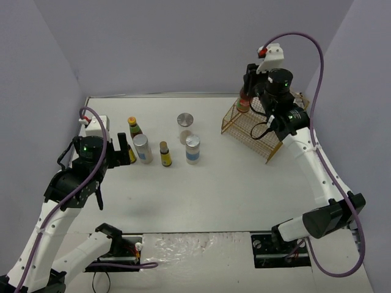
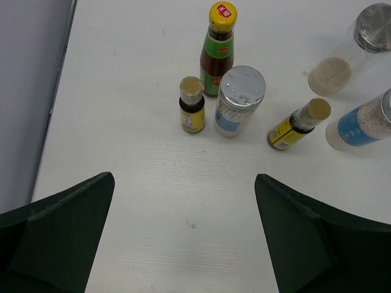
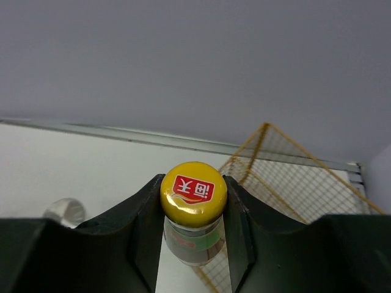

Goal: Organize the condiment bottles

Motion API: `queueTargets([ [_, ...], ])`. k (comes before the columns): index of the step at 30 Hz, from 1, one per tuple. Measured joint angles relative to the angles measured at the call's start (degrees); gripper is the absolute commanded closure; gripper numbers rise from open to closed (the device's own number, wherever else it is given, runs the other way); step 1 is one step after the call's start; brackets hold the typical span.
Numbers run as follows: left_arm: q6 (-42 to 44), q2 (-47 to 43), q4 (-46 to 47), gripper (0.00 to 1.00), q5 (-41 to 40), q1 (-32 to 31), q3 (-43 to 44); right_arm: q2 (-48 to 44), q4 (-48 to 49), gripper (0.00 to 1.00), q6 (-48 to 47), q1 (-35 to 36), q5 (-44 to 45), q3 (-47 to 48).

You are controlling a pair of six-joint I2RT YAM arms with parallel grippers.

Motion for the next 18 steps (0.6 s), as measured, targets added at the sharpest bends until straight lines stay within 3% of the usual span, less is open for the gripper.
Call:
queueTargets([
  [7,-0.52,-0.89,1.04,0.03,0.05,0.00,-0.46,7.96,1.59,1.00,-0.39,-11.40,0.55,6.97],
  [18,-1.47,-1.86,1.41,0.03,0.54,0.00,-2.86,20.98,6.96,1.00,0.05,-18.19,0.13,14.41],
])
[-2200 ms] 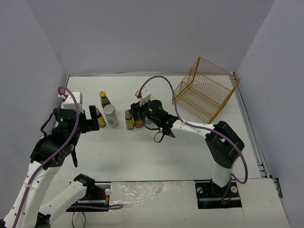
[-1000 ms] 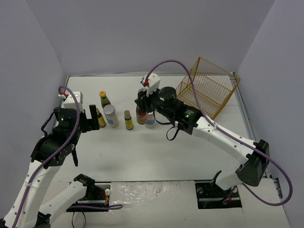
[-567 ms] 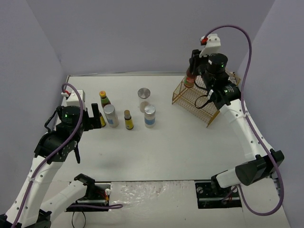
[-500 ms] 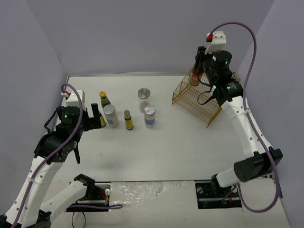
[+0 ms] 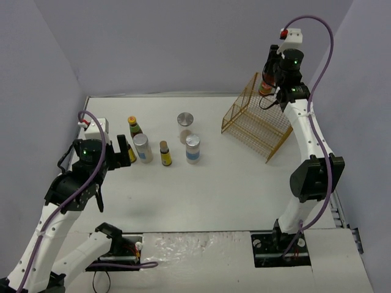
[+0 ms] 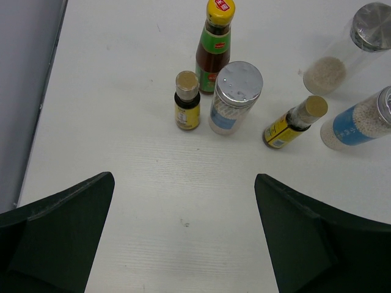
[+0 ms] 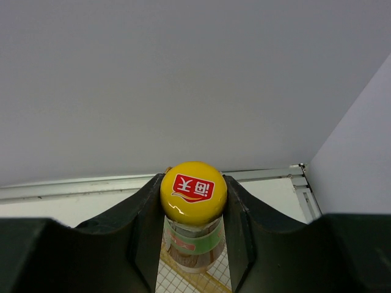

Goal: Organize the condiment bottles

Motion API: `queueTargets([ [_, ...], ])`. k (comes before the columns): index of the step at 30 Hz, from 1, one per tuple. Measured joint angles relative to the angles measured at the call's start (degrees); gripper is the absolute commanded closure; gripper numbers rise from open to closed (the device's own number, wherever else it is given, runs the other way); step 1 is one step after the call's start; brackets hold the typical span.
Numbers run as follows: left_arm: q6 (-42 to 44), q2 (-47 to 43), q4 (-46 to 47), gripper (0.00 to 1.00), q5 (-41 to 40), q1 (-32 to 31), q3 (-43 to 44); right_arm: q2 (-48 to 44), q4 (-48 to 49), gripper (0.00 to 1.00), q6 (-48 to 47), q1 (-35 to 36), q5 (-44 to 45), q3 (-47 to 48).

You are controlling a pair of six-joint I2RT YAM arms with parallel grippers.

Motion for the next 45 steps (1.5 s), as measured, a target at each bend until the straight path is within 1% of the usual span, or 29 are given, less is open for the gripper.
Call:
queueTargets([
  [6,-0.43,0.09,0.68,0.03,0.67,0.00,-1.18,3.58,2.19,1.00,0.35,-1.59,-0.64,1.06],
  [12,-0.52,0.69,1.07,0.03,0.79,0.00,-1.90,4.57,4.78,1.00,0.79,-1.81,-1.83,0.34],
  [23,-0.79,1.07,1.61,0.03,0.82,0.00,-2.54,7.23,13.65,1.00,1.95,-1.76,-5.30,-9.77],
  [26,-1.34,1.07,1.67,0.03,0.82,0.00,-3.09,8.77,14.42,0.99,1.92,-1.76,-6.10,-12.08],
  [32,-2.40,1.11,2.15,0.03,1.07,0.00,-3.94,10.34,16.54,0.85,1.67,-1.76,-6.44,-15.45],
  [37,-3.33,1.46,2.88,0.03,1.19,0.00,-4.13,10.41,18.53,0.72,1.50,-1.82,-6.50,-17.38],
  [42,-3.82,1.86,3.90,0.03,1.19,0.00,-4.54,10.41,21.65,0.42,1.67,-1.81,-6.61,-18.69],
  [45,-4.23,1.96,4.17,0.03,1.19,0.00,-4.66,10.28,23.61,0.32,2.01,-1.81,-6.90,-19.20],
])
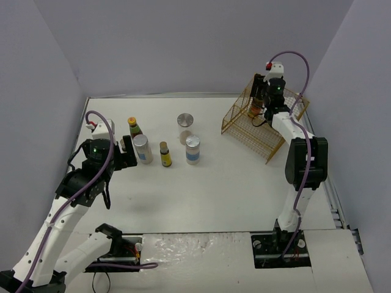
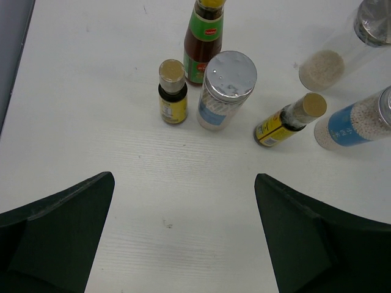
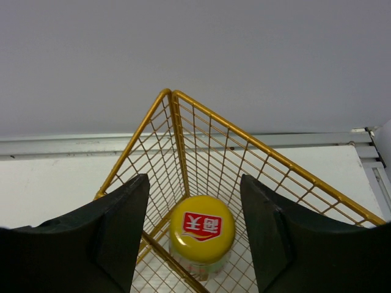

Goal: Organize the condiment bottles

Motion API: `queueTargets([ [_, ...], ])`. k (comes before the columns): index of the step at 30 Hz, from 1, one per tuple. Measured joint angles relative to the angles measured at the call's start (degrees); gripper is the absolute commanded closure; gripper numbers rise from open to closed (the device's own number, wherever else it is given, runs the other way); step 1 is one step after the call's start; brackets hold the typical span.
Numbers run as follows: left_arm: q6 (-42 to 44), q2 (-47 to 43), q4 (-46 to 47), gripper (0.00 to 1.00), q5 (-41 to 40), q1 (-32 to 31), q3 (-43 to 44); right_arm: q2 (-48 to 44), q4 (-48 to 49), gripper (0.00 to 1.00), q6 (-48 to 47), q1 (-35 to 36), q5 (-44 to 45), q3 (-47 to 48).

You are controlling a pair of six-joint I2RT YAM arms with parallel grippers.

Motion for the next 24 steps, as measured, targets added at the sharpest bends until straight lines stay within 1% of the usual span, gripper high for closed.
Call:
queueTargets([
  [2,-0.36,0.11,0.22,0.03,-0.01,0.00,0.00,-0.28,0.63,0.26,0.24,0.00,-0.38,-0.31],
  [4,-0.73,0.36,0.43,0.03,-0.02,0.00,0.00,-0.85,0.52,0.22,0.43,0.00,-0.80,-0.53],
  [8,-1.10,1.88,0.89,0.03,-0.08,0.00,0.35,-3.88,-1.63,0.11,0.62,0.00,-1.83,-0.55],
  [11,-1.29,4.14,1.72,0.03,-0.43,0.00,1.64,-8.86,-3.79,0.06,1.25,0.00,-2.88,-0.74],
  [14,-1.40,7.71,3.12,0.03,-1.96,0.01,3.79,-16.14,-6.94,0.01,2.77,0.08,-5.02,-1.17],
  [18,-1.38,14.29,6.99,0.03,-3.28,1.14,7.75,-27.96,-8.27,0.00,5.14,0.41,-8.51,-4.44],
  [21,-1.16,20.40,10.42,0.03,-3.11,3.74,10.34,-36.80,-8.01,0.00,7.42,1.27,-11.23,-9.77],
  [24,-0.75,26.64,14.39,0.03,-2.16,6.81,11.51,-43.32,-8.23,0.00,9.46,2.63,-13.55,-14.58],
])
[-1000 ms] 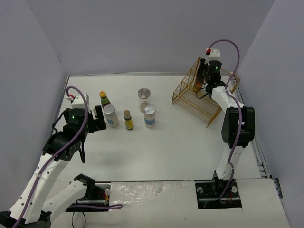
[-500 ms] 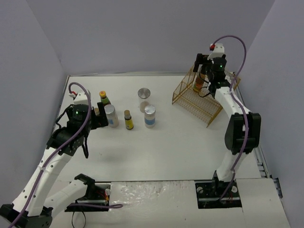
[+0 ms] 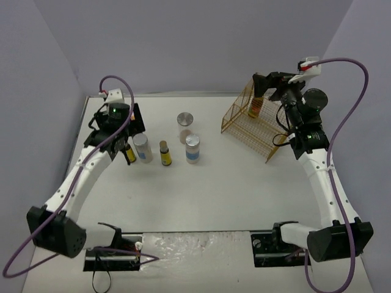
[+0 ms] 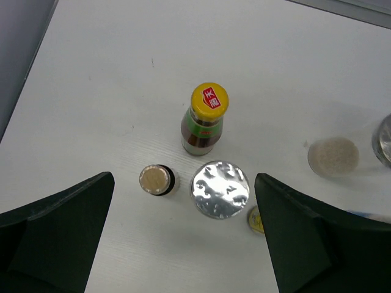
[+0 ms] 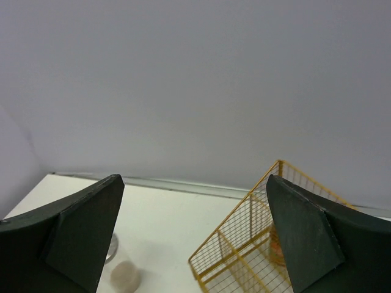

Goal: Organize the condiment bottles

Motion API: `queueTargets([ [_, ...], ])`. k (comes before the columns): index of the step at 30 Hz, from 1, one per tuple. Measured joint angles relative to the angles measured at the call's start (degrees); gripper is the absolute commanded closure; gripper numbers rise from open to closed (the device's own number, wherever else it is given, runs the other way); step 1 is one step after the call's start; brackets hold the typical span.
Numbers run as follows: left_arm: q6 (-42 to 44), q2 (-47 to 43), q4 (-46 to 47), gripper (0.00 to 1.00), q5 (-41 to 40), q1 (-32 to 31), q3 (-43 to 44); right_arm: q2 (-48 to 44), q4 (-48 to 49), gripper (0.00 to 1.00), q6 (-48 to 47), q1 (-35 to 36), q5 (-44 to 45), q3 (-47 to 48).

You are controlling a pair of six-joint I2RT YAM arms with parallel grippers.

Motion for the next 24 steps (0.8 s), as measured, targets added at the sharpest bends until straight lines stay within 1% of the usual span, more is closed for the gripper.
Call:
queueTargets([
  [4,0.80,7.43,4.51,0.03,0.80,3.37,0.18,-6.02,-1.21,0.00,2.36,1.50,-2.31,-6.43],
  [7,1.48,11.40,7.10,0.03,1.18,4.36,0.20,-8.86,-2.86,0.00,3.95,1.93,-3.54,-10.12],
  [10,1.86,13.74,9.32,0.07,1.96,4.42,0.20,-11.05,-4.94,0.00,5.09,1.99,-4.24,-13.06],
  [12,2.03,14.72,10.79,0.11,2.54,4.41,0.20,-12.31,-6.13,0.00,5.68,2.11,-4.52,-14.42],
  [17,2.19,15.85,14.42,0.26,3.58,4.40,0.20,-16.17,-9.02,0.00,6.19,2.35,-4.75,-16.59],
  [20,2.44,16.60,15.65,0.38,3.76,4.40,0.20,-17.98,-10.12,0.00,6.27,2.37,-4.78,-16.89],
  [22,2.53,17.20,15.94,0.42,3.97,4.40,0.20,-18.89,-10.68,0.00,6.26,2.37,-4.77,-17.00],
  [24,2.57,17.80,16.09,0.42,4.17,4.40,0.20,-19.74,-11.22,0.00,6.25,2.37,-4.77,-17.23],
])
